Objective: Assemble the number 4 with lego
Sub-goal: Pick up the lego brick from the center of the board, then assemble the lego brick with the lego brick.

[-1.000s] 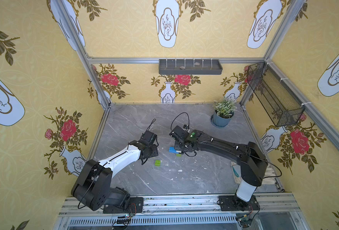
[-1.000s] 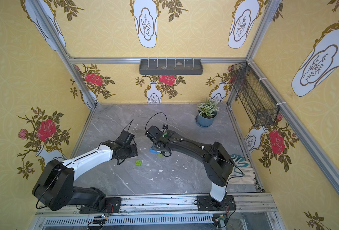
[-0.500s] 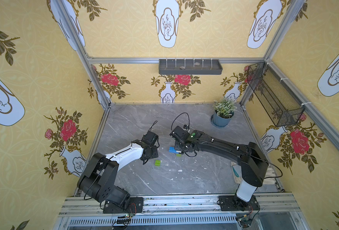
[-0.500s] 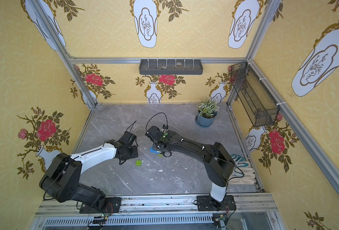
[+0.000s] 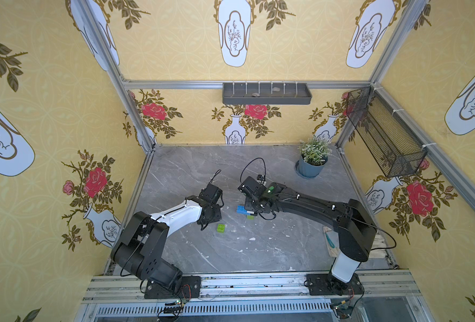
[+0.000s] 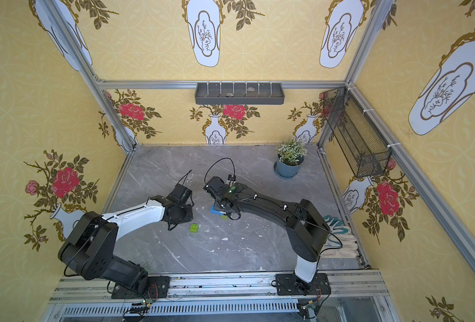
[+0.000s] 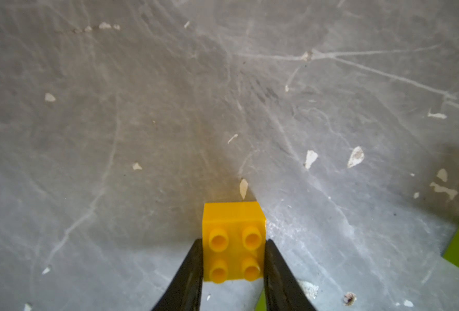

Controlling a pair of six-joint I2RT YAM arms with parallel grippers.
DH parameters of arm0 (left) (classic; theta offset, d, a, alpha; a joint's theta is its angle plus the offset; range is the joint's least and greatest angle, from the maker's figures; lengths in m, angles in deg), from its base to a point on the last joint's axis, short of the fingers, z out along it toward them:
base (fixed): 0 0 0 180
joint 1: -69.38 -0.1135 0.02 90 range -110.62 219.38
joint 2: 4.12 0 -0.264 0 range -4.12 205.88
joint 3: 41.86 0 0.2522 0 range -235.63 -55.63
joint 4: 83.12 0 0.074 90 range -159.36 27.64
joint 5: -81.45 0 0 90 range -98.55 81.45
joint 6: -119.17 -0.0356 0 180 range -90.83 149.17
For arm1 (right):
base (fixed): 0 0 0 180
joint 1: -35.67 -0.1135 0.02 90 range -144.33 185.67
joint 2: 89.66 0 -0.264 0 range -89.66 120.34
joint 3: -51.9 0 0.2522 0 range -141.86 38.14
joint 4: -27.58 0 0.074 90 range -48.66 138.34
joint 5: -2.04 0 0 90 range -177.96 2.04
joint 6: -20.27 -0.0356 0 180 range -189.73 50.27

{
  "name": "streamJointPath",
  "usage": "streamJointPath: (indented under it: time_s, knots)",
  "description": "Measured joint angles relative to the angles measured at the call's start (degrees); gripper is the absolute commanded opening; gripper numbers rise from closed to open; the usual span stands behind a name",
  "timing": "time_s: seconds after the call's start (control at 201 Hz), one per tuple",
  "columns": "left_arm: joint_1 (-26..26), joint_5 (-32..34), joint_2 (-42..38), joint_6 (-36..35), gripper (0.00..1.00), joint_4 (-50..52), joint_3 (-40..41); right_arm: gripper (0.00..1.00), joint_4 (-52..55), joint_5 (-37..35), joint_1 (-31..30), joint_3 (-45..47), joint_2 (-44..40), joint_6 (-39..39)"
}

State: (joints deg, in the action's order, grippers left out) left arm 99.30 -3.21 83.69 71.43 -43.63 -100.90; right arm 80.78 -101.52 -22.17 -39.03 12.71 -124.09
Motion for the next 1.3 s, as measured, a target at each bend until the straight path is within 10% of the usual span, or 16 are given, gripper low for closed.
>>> streamJointPath:
  time_s: [0.612, 1.299]
  knots:
    - [6.69, -1.4, -9.35, -0.31, 0.25, 4.55, -10.03, 0.14, -1.49, 0.02, 0.07, 0.83, -0.09, 0.42]
    - [9.16, -7.61, -0.07, -2.93, 0.24, 2.71, -14.82, 0.14, -13.81, 5.33, 2.58, 8.13, -3.39, 7.93]
